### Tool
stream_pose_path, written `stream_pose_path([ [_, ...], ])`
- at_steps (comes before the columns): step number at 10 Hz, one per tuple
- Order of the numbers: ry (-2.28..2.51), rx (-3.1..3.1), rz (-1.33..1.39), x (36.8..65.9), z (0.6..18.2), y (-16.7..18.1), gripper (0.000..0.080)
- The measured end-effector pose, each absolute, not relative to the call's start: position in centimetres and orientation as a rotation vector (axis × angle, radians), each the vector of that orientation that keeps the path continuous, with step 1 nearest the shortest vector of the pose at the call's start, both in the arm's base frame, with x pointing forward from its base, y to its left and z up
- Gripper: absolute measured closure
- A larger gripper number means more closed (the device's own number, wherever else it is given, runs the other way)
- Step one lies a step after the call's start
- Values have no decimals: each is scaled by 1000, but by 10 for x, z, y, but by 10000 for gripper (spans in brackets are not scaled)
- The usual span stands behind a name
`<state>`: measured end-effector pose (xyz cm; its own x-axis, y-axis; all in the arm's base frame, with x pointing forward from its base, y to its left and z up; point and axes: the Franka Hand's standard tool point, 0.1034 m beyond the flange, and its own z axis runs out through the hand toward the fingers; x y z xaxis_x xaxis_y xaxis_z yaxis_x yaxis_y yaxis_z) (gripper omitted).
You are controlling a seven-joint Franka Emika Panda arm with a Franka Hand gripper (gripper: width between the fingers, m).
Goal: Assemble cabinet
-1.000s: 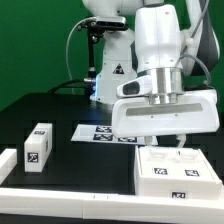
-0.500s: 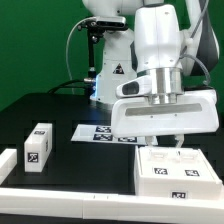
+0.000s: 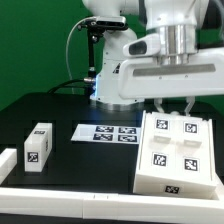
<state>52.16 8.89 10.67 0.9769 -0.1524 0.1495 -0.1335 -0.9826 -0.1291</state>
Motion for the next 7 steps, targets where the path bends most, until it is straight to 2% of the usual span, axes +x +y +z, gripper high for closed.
stream_pose_path([
  [3,222,-3011,-211,518,102,87,584],
  [4,216,-3017,-98,516,111,86,584],
  [5,195,-3027,-54,526,127,85,584],
  [7,205,-3049,42,556,145,89,584],
])
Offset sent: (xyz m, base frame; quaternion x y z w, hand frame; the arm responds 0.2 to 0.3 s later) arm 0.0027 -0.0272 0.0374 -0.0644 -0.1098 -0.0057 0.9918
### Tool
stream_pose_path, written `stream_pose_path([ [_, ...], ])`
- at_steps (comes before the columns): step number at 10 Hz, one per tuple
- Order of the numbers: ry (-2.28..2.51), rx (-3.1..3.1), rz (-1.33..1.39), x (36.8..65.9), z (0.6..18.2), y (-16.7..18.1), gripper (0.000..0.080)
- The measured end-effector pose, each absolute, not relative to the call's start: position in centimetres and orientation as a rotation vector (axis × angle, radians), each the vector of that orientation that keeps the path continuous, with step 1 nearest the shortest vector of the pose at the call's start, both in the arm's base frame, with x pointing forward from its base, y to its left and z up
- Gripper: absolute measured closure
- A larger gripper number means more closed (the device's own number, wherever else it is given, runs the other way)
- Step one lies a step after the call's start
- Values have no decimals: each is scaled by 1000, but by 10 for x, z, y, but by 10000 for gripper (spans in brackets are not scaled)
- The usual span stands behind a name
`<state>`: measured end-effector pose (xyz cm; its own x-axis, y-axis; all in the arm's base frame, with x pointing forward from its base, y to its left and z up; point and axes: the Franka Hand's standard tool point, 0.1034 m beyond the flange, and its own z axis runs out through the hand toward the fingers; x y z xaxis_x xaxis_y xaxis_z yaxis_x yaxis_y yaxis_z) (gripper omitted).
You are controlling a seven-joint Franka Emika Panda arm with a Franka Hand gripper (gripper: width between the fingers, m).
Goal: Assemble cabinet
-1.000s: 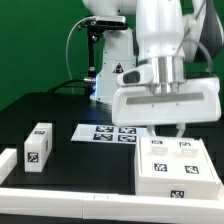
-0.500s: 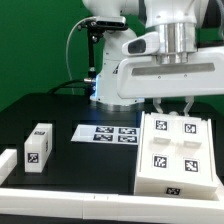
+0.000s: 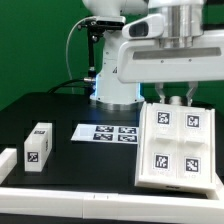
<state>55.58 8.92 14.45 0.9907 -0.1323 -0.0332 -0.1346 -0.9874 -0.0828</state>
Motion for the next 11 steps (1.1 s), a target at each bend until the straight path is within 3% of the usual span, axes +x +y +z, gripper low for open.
stream_pose_path([
  [1,188,-3052,33,569,142,87,584],
  [5,181,-3051,53,569,140,82,584],
  [8,210,-3033,158,589,153,75,583],
  [11,228,-3030,185,587,152,70,583],
])
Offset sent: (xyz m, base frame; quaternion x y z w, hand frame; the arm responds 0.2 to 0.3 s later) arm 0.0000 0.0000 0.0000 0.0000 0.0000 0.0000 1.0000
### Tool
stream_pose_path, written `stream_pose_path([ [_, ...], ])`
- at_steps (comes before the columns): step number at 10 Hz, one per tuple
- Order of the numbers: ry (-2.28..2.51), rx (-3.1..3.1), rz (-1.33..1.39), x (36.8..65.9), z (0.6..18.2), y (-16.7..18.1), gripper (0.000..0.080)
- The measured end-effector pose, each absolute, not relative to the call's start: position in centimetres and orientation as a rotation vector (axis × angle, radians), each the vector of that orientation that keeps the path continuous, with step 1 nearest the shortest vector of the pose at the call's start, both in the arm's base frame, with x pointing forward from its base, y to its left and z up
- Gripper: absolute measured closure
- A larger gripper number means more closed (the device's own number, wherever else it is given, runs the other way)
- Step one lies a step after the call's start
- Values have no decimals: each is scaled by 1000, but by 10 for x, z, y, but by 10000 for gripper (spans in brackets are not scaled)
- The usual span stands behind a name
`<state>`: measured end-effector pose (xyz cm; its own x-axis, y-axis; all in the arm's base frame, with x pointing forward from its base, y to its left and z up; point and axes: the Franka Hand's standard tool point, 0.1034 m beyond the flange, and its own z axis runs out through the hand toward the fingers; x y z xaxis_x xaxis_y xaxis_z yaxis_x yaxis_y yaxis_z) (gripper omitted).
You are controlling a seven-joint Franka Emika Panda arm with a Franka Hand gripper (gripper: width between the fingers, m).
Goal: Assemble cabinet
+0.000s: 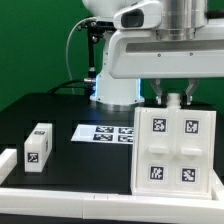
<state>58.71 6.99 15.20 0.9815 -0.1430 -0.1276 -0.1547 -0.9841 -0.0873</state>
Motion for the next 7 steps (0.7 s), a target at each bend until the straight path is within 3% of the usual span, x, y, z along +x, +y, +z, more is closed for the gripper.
stream_pose_path([
  [3,213,-3038,204,571,150,81,583],
  [7,224,-3041,182,593,145,80,583],
])
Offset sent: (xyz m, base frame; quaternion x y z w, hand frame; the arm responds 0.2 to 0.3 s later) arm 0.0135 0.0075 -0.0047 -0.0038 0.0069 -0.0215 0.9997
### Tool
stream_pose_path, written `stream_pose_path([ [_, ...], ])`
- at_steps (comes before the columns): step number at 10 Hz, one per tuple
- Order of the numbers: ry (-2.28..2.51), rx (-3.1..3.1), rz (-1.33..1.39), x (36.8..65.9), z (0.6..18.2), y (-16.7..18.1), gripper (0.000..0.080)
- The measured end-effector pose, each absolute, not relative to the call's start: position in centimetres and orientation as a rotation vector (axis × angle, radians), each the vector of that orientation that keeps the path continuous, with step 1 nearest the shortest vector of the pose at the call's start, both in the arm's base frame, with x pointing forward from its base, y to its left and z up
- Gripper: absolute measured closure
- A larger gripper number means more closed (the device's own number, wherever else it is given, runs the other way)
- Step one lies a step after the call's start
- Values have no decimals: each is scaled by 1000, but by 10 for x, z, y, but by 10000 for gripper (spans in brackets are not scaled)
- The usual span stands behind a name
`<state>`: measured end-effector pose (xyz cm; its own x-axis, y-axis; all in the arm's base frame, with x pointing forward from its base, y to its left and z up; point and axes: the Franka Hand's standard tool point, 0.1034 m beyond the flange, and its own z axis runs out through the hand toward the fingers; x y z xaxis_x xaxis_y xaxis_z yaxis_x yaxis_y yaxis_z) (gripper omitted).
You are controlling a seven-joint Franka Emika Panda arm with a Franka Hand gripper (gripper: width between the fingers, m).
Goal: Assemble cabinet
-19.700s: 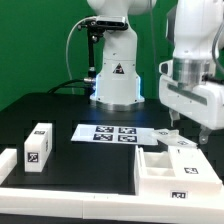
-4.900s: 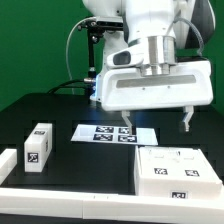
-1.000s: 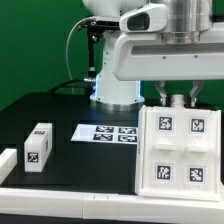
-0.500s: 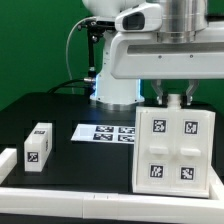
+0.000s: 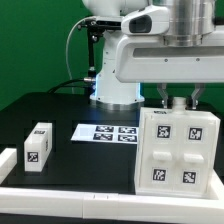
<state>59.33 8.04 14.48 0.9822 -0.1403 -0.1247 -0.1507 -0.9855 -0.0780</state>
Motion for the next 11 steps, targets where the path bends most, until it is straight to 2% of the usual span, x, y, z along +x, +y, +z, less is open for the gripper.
stream_pose_path([
  [9,237,-3041,55,606,145,77,583],
  [10,236,-3041,99,601,153,79,400],
  [11,234,-3038,107,597,163,79,264],
])
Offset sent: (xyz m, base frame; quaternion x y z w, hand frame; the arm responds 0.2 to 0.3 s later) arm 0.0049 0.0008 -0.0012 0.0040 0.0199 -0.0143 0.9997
